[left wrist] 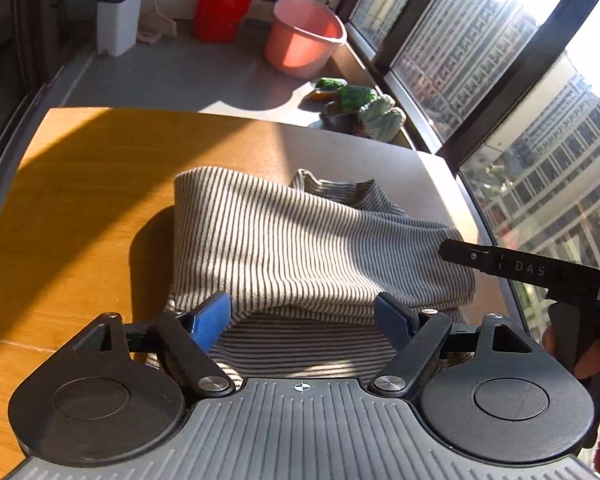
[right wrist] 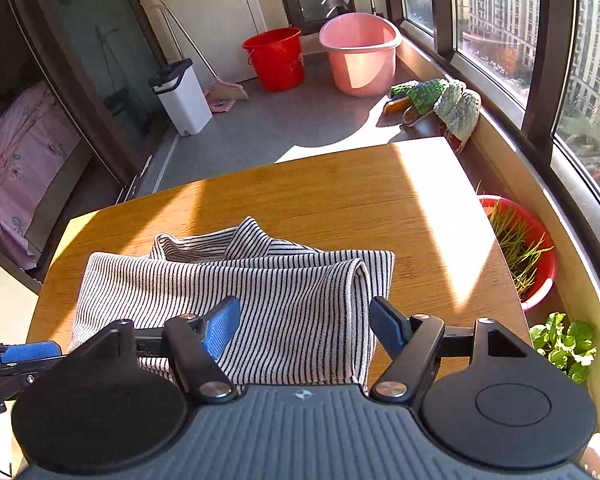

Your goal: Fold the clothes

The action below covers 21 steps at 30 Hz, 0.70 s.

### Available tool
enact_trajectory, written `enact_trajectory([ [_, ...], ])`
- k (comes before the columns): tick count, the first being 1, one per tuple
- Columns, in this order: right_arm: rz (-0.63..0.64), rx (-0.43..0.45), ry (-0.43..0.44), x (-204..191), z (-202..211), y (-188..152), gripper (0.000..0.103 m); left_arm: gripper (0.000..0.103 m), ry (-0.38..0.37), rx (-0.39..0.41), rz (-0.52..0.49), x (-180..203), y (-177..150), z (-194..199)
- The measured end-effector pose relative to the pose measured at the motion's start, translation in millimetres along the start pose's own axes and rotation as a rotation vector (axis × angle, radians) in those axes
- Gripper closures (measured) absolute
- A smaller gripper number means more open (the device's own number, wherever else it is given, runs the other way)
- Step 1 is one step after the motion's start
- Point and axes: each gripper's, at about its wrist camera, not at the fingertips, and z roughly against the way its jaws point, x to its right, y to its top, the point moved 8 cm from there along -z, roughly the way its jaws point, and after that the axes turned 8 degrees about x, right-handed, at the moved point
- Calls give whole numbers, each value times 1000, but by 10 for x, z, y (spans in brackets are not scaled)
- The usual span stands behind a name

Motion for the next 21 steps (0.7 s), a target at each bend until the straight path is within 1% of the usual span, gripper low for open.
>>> enact_trajectory([
  [2,-47,-44,16,-34,-202,-90,32,19,5,-1,-1,-40,38,-24],
  [4,-69,-52,1,-59,-263,-129,33,15,-17,8,-5,-62,57,28],
  [7,-37,-40,20,-114,-210,-130,33,11,-54,25,-38,-63,58,67],
  [10,13,-47,-16,-87,-178,-193,33,11,-65,3,-70,-59,22,2],
  [11,42,-48,-28,-83,-170,-217,37,11,-60,-3,-71,-65,10,-21],
  [12,84,-55,-50,-81,-169,-242,50,11,-52,-12,-72,-79,-15,-52],
  [14,182,-60,-94,-97,-157,-259,68,11,-44,-26,-74,-102,-48,-102],
  [15,209,-57,-99,-112,-140,-244,82,11,-41,-29,-76,-112,-59,-113],
  [16,242,-50,-119,-122,-112,-206,91,11,-38,-30,-84,-123,-63,-118],
  [19,295,-38,-190,-36,-93,-123,94,8,-15,-34,-111,-163,-48,-124],
  [21,276,-81,-269,170,-163,-131,95,8,5,-40,-119,-192,-22,-136],
])
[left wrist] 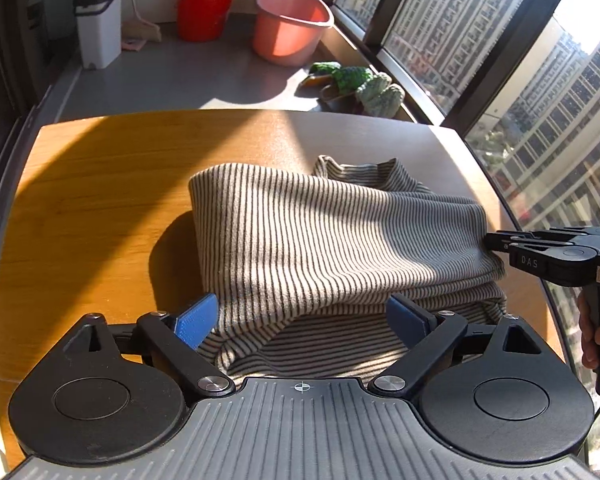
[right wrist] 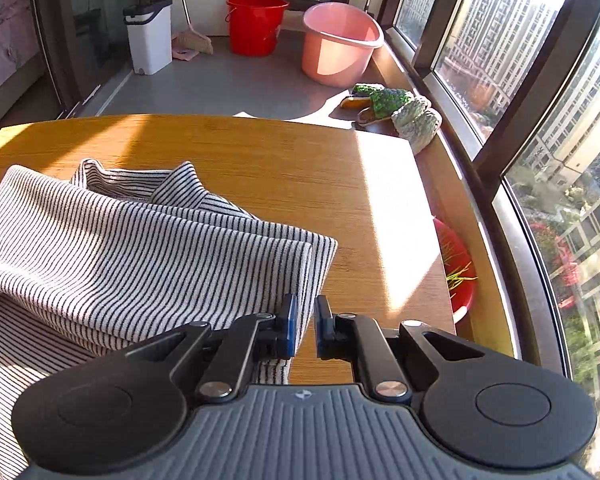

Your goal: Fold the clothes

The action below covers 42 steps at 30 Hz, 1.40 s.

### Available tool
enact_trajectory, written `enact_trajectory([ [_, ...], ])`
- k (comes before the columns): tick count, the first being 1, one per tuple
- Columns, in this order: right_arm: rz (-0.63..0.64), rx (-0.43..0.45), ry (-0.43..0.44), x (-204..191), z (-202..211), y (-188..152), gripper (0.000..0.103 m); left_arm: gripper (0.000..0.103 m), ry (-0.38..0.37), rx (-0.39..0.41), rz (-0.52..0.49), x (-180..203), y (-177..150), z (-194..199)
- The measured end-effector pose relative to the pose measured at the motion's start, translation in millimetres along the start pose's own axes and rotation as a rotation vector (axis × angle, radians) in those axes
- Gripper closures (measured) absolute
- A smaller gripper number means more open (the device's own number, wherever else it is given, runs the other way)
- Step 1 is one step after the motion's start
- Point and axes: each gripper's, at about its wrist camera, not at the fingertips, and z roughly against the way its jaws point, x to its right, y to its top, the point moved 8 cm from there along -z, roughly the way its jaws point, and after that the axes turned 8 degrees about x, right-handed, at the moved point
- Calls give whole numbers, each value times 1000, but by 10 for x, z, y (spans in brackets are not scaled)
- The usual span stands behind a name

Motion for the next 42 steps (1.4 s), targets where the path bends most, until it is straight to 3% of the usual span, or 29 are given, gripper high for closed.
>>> enact_trajectory([
  [1,-22,-26,-26,74,-38,-24,95,8,10,-4,-1,-19,13,-4],
  [4,-130,19,-3,195,103,31,95,8,20,0,9,-69,75,14],
  [7,-178,92,80,84,334,128,88,8,11,3,5,-80,120,22],
  [9,-191,128,160,-93,413,169,76,8,7,6,-1,-73,137,2],
  [13,-235,135,271,-413,400,153,72,8,-9,-9,4,-59,129,-97],
  [17,-293,-2,219,-414,107,-152,73,8,-27,-51,14,-97,55,-213],
  [21,-291,5,217,-369,165,-192,73,8,-2,-124,78,-336,-90,-333],
  [24,-266,0,204,-403,154,-194,70,8,15,-134,132,-457,-96,-279],
  [25,-295,5,218,-416,148,-191,67,8,19,-119,123,-457,-62,-226],
  [27,-358,15,249,-444,138,-182,37,9,8,-62,75,-398,57,-79],
  [28,-368,19,268,-480,138,-179,29,9,-4,-34,56,-361,110,-22],
  [32,-253,31,281,-707,114,-180,1,8,-133,75,-6,-60,380,132],
  [34,-204,43,281,-773,105,-188,0,7,-158,68,14,29,414,22],
  [37,-164,61,325,-749,149,-211,0,7,-88,27,68,12,336,-250],
  [40,-55,27,347,-646,170,-231,16,6,-10,-31,157,-95,195,-512],
  [42,16,14,361,-583,139,-220,24,1,2,-29,185,-125,186,-567],
])
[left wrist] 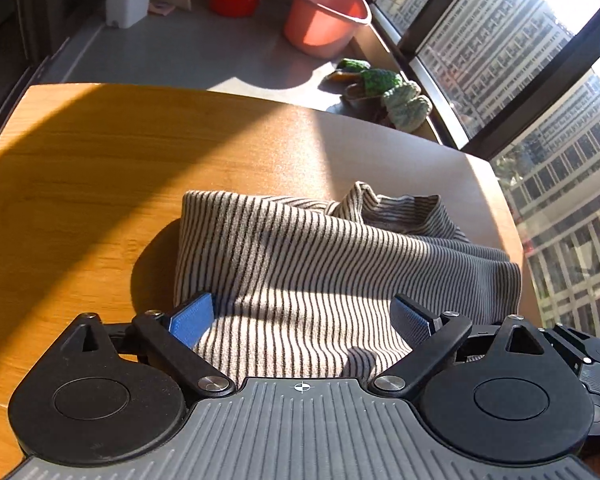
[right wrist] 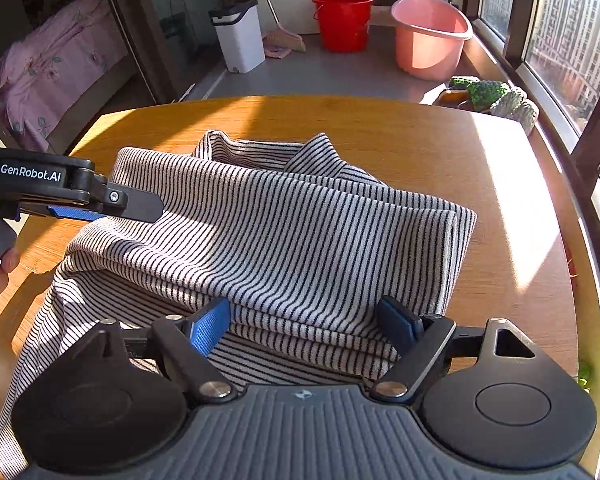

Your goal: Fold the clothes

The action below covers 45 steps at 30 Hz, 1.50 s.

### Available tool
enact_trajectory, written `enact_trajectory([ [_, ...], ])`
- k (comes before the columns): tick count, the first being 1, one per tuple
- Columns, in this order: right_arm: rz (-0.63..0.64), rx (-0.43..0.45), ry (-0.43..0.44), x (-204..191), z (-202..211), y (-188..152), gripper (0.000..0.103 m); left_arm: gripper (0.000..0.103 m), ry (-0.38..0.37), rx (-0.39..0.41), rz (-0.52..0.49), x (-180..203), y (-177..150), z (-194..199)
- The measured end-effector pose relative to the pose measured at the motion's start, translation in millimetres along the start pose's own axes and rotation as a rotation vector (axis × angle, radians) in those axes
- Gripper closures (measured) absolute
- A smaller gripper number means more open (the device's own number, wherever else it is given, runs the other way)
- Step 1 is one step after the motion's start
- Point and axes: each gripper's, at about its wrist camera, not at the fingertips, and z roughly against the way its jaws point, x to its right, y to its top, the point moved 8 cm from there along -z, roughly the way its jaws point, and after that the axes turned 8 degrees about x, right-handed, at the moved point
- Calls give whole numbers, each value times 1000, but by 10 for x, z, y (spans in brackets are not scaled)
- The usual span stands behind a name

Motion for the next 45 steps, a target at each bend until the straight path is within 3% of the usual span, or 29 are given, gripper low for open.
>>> enact_trajectory([
  [7,87,56,35,129,-245,239,23,0,139,35,-38,68,35,-143],
  [11,118,6,108,76,-289,278,0,0,149,23,-6,42,112,-120],
  [14,153,-46,165,36,-165,162,0,0,113,6,20,-17,133,-41],
  [17,202,-45,147,26,2,50,0,0,172,-31,66,-196,42,34],
  [19,160,-21,132,77,104,92,1,0,168,-13,102,-248,9,150],
  [22,82,47,110,179,235,233,1,0,89,65,55,-90,70,372],
  [25,-26,112,55,342,200,440,1,0,19,116,-69,227,215,385],
  [27,-117,102,32,441,102,510,14,0,-7,90,-81,298,253,253],
  [30,-237,55,32,556,38,476,22,1,-20,19,-33,281,272,31],
  [32,-217,39,40,552,107,351,23,1,29,17,2,103,233,132],
  [34,-172,7,45,510,188,175,23,1,119,16,-32,-87,104,357],
  [36,-138,-43,76,409,245,-33,23,8,213,-17,-123,-254,-141,625],
  [39,-79,-84,88,250,303,-274,20,45,266,-127,-185,-379,-549,852],
  [41,-47,-69,80,159,351,-345,18,52,251,-188,-173,-411,-757,897],
  [45,-25,-47,115,-4,399,-343,16,52,240,-217,-187,-398,-990,834],
])
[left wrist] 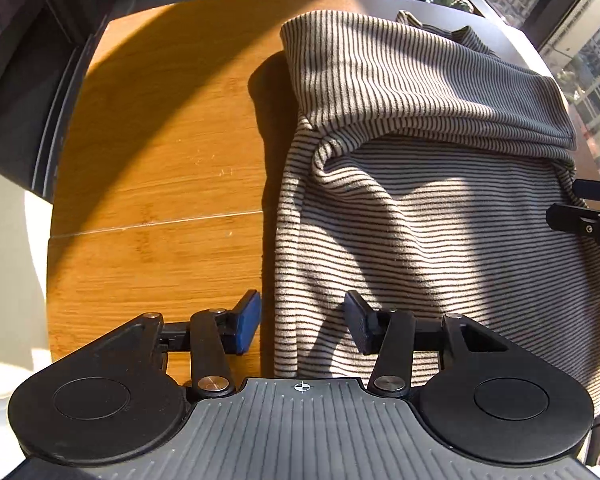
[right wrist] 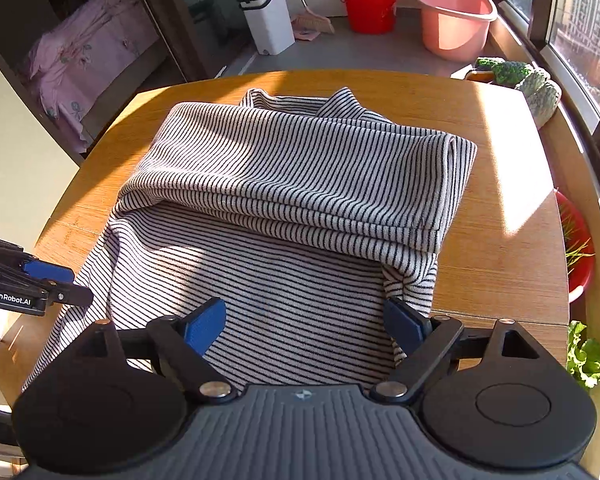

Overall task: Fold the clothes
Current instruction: 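Grasp the shirt side edge with the left gripper to fold it inward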

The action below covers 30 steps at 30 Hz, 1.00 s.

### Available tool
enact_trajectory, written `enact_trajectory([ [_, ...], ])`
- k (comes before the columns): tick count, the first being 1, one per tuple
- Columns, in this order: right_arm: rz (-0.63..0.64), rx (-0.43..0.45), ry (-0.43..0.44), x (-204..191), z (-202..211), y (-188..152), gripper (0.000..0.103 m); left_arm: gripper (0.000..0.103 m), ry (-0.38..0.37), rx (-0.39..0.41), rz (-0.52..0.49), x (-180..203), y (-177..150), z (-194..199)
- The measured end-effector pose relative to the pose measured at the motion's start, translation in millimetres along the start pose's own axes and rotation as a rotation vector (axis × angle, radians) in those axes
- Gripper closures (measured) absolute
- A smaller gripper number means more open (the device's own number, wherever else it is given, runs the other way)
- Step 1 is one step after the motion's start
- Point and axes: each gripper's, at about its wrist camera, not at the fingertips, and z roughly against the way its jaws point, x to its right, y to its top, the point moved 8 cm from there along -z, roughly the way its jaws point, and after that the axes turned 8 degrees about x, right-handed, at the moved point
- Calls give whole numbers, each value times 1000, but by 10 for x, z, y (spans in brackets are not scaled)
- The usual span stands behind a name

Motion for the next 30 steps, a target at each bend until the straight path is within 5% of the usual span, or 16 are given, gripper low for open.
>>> enact_trajectory([
  [5,-7,-17,52,-163,-41,-61,11,47,30,31,-3,32,24,-46],
  [7,-65,-76,64,-163,-131,-162,7,56,28,34,16,67,41,-49],
  [10,-120,-62,56,-149,-149,-194,0,83,66,48,-29,124,37,-7],
  [13,-103,-69,34,-185,-168,-205,0,89,99,49,-25,93,11,0],
  [30,230,-88,-91,-393,-271,-368,0,84,130,41,134,-175,-107,208],
])
